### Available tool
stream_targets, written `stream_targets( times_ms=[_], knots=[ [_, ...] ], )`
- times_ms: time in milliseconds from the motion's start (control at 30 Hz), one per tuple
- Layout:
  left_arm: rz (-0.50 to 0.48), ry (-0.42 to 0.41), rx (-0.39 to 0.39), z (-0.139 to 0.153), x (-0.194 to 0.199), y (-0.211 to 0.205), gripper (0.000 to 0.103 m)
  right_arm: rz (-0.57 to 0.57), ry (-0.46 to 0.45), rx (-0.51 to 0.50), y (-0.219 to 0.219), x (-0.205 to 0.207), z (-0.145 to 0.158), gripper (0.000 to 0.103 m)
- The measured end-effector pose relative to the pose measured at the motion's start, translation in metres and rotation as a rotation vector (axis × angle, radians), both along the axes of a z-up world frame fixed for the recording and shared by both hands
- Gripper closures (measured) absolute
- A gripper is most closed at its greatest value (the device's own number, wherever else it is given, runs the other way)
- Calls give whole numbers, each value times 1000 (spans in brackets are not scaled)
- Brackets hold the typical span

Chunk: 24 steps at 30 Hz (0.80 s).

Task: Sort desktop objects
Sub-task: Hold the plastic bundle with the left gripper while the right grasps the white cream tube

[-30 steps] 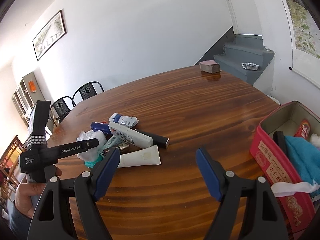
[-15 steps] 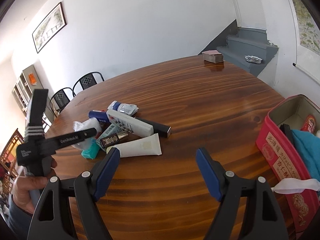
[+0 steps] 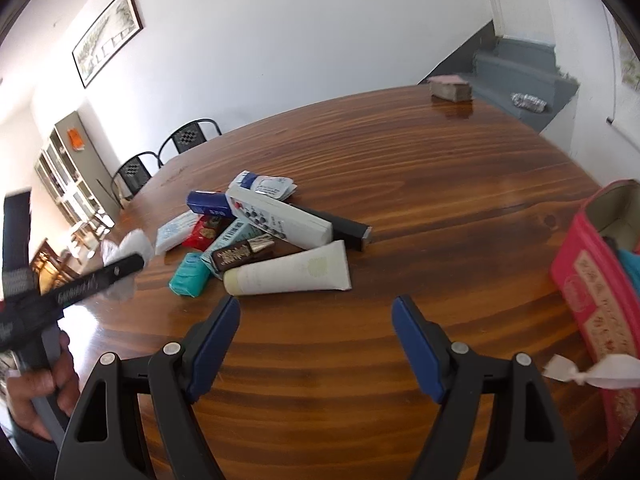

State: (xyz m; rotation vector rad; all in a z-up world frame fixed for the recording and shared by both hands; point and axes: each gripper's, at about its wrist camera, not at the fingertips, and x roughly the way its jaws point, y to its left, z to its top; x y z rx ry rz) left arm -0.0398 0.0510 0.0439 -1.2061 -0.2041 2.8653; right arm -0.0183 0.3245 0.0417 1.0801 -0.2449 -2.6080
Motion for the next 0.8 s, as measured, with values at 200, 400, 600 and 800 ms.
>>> stream_targets(
  times_ms=[200,400,600,800],
  knots=[
    [-8,-4,2,-2,10,-7,65,77,-52,-12,-25,-40,-5,21],
    [10,15,12,4,13,-16,65,42,-103,-6,-31,-63,-19,21],
    [14,13,12,4,14,-17,65,170,-113,12,-49,-49,-19,21],
    [31,9,6,2,12,-21,65,423,-147,22,-83,-15,-17,21]
  ],
)
